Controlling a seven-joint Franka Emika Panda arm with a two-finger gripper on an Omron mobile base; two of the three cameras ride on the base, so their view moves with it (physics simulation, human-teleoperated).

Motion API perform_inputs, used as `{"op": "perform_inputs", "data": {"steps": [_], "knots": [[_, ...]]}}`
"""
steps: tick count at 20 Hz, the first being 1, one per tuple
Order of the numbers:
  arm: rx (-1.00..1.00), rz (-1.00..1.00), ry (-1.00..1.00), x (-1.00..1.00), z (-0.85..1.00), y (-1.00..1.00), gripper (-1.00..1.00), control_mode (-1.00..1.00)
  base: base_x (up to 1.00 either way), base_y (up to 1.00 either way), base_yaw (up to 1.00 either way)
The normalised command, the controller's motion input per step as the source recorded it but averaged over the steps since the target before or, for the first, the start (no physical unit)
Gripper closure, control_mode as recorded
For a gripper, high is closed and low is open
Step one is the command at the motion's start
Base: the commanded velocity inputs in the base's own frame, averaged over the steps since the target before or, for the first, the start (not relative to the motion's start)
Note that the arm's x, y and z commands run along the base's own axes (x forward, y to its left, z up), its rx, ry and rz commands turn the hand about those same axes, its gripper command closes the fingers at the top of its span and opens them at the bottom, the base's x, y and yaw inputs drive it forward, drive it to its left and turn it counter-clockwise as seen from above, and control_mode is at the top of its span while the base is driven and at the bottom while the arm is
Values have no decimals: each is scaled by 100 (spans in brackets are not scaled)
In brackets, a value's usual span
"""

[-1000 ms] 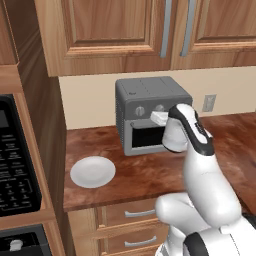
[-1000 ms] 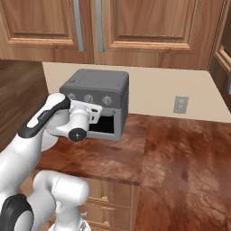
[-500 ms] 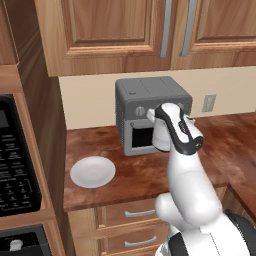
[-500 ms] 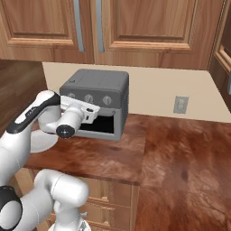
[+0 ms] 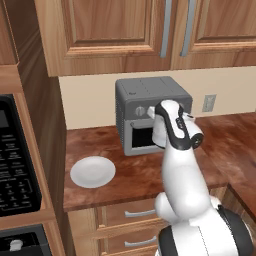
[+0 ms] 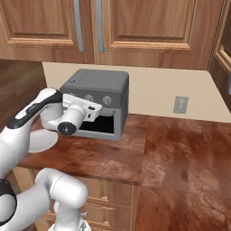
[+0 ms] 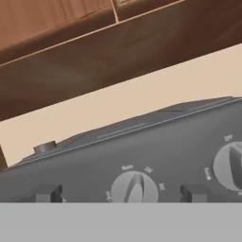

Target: Pull the toaster oven rack outwards. Pick up the baguette from the plate and place it on the toaster oven rack. Close the toaster oven door fully and set the temperature to the lowest setting.

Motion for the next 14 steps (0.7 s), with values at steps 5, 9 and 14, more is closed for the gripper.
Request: {"op": "perform_inputs", "data": {"steps": [5, 9, 14], "knots": [[0, 0, 1, 17, -3, -3, -100, -100, 0, 0, 0], [0, -1, 4, 19, -13, 0, -100, -100, 0, 0, 0], [0, -3, 7, 19, -20, 1, -100, -100, 0, 0, 0]]}}
